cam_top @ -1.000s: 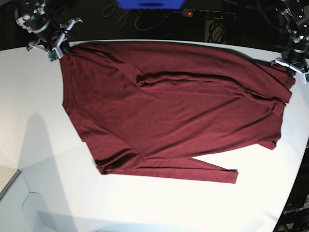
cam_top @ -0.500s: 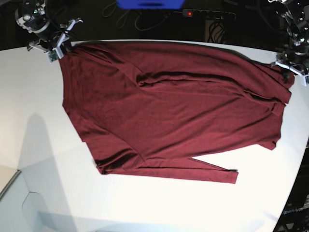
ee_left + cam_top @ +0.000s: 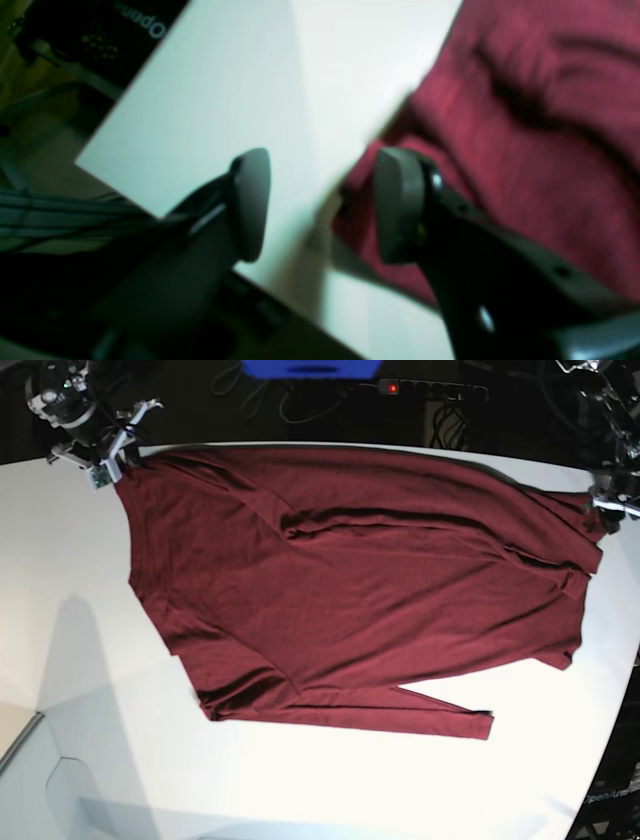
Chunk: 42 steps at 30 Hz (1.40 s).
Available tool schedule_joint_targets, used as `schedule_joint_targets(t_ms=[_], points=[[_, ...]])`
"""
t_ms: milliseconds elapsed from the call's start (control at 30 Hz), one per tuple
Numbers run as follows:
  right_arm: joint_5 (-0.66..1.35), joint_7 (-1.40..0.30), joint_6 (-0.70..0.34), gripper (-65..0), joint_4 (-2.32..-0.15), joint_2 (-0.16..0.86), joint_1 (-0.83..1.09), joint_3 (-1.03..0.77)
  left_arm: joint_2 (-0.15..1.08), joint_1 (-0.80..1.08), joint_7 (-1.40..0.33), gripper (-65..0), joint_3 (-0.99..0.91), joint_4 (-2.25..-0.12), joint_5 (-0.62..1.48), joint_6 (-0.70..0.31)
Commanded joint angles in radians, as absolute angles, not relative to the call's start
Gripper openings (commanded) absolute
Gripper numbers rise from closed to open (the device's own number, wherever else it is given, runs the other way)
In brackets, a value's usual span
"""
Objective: Layout the t-shirt on the table in an organized manner, then fold the t-shirt properly
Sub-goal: 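Hold the edge with both grippers and drag it to flatten the shirt, then release the left gripper and move it along the shirt side toward the hem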
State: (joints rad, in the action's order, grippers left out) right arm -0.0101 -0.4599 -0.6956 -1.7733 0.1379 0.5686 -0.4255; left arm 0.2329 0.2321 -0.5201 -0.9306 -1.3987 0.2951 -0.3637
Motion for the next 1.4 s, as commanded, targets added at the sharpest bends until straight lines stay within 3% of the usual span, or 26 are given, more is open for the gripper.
schedule_joint_targets(t_ms=[0, 433, 600, 767, 967, 1167, 1367], points=[[0.001, -0.446, -0.698, -49.0, -1.790, 0.148, 0.555, -0.440, 0.255, 0.229, -0.498, -32.4, -0.941, -1.426, 0.312, -0.364], [0.001, -0.449, -0.698, -48.1, -1.788, 0.148, 0.538, -0.456, 0.255, 0.091, -0.498, -32.3, -0.943, -1.506, 0.320, -0.361], [0.001, -0.449, -0.698, -38.9, -1.788, 0.148, 0.536, -0.456, 0.255, -0.039, -0.498, -32.3, -0.935, -1.458, 0.317, -0.352], [0.001, -0.443, -0.698, -28.7, -1.788, 0.151, 0.529, -0.460, 0.257, -0.225, -0.490, -32.3, -0.934, -1.302, 0.222, -0.355], [-0.001, -0.449, -0.698, -28.4, -1.788, 0.134, 0.476, -0.542, 0.289, -0.435, -0.469, -32.3, -0.874, -1.018, 0.025, -0.361], [-0.001, -0.449, -0.698, -28.5, -1.788, 0.133, 0.429, -0.611, 0.331, -0.522, -0.289, -32.3, -0.708, -0.743, 0.013, -0.351], [-0.001, -0.449, -0.698, -28.5, -1.788, 0.133, 0.427, -0.613, 0.331, -0.547, -0.191, -32.3, -0.644, -0.619, 0.012, -0.349]])
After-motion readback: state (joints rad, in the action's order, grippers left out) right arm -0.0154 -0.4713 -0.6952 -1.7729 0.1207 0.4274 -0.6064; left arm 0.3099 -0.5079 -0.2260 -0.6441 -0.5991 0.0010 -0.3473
